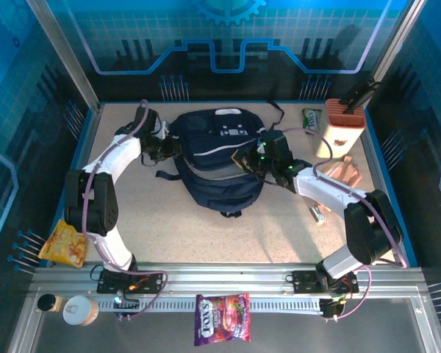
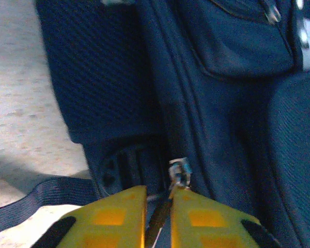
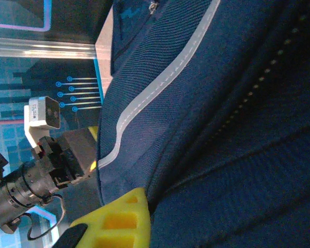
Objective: Pack the student bag
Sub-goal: Unzip the student bag at the top-center of the table, then move the pencil pouch to the middle-right of the table.
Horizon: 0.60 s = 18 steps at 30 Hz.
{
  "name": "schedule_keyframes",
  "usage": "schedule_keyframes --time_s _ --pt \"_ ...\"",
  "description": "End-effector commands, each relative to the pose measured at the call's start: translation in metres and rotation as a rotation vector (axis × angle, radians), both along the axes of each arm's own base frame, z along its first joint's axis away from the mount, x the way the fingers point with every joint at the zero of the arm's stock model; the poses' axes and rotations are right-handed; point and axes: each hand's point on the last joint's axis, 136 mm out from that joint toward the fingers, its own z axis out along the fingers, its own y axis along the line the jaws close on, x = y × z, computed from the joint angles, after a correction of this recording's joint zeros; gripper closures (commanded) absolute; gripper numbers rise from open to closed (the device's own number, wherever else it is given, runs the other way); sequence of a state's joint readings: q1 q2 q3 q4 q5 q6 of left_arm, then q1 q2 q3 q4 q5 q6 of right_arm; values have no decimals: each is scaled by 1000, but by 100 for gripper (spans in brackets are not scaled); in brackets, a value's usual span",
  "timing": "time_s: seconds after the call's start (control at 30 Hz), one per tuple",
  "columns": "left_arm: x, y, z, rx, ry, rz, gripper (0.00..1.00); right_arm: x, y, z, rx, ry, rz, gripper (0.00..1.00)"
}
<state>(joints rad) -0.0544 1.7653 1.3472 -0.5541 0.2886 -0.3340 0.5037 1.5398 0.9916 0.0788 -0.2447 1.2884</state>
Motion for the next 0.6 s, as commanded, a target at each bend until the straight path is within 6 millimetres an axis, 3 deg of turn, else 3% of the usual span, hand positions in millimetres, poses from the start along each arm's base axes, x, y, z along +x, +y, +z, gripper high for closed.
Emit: schedule_keyframes --time_s 0.0,0.07,0.17,0.3,0.43,0.57 --pt "16 58 17 108 -82 191 67 -6 15 21 27 -45 102 88" --pt "11 61 25 119 -101 206 54 -9 17 24 20 -53 134 77" --pt "2 61 41 110 -133 223 47 -17 11 23 -31 -58 157 53" --pt "-15 65 62 119 -162 251 35 -34 -18 17 -218 -71 166 33" --pt "-32 73 77 158 -214 277 20 -57 -79 6 -500 -51 90 20" --pt "-39 75 81 181 -298 254 5 -76 -144 -5 -743 -25 -12 16"
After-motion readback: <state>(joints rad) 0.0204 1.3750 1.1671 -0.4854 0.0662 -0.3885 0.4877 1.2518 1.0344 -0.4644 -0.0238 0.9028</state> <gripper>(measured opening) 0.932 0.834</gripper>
